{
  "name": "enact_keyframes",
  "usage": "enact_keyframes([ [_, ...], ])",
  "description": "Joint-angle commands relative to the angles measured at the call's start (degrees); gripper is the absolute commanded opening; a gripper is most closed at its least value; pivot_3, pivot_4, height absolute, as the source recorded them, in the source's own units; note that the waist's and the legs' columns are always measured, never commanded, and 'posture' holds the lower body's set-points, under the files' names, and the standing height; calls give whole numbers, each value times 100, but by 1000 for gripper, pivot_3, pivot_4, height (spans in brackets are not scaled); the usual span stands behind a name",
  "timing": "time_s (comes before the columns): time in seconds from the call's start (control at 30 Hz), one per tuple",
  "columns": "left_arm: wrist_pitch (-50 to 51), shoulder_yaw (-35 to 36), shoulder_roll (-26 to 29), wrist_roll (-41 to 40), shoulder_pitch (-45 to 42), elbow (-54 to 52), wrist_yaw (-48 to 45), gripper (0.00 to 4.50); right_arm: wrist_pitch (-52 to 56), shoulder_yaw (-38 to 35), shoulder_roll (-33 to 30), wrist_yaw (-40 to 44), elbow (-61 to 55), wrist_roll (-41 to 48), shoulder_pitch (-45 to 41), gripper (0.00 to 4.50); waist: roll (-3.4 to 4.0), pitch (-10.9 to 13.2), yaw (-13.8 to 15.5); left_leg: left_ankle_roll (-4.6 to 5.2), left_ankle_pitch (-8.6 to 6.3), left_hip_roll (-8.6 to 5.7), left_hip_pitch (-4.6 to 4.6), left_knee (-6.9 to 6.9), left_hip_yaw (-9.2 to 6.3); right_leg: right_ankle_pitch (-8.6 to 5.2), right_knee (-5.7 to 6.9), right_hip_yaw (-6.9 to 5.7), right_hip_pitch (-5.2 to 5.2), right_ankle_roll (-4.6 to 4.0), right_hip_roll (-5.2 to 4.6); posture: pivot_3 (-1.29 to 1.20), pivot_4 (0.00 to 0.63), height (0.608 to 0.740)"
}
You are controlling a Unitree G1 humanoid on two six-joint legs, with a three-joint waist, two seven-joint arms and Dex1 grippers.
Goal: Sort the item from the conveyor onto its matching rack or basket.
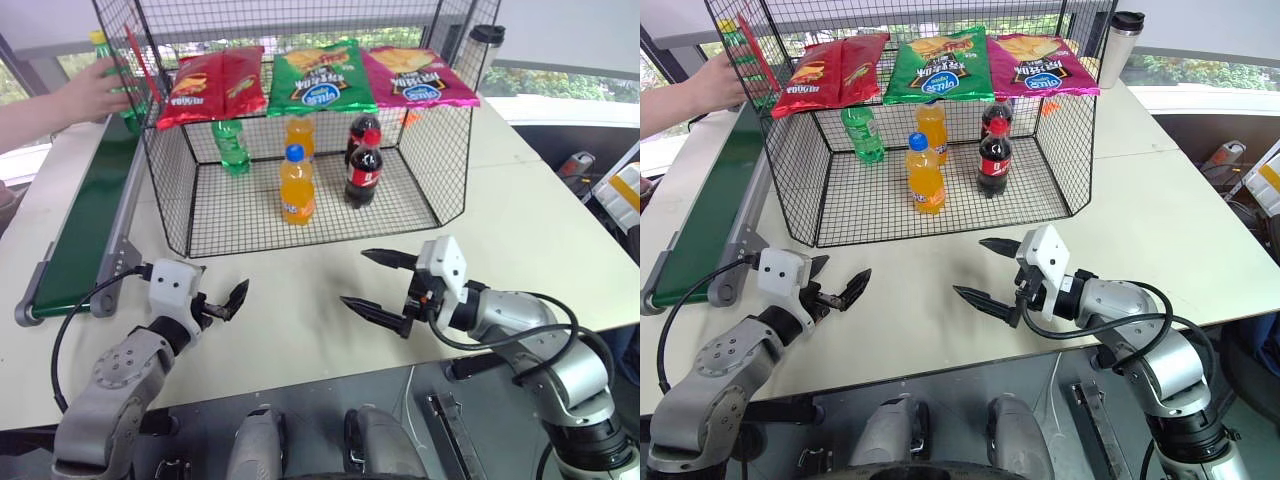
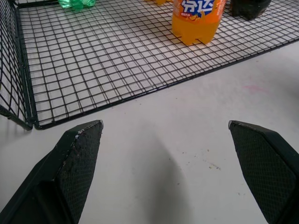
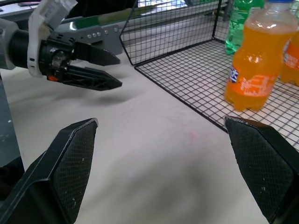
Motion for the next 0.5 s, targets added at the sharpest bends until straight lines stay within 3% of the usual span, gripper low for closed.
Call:
enact_keyframes([
  [0.03,-37,43,-22,17,0,-244,49,4470,-84,-79,114,-92,28,21,-110,4500,0,0,-1,0,0,0,0,0,0,0,0,0,0,0,0,0,150,740],
  [0.5,-346,378,-136,278,-268,-203,453,4470,-100,-84,322,-275,461,-62,-178,4500,0,0,-1,0,0,0,1,0,0,5,1,0,0,6,1,0,150,740],
])
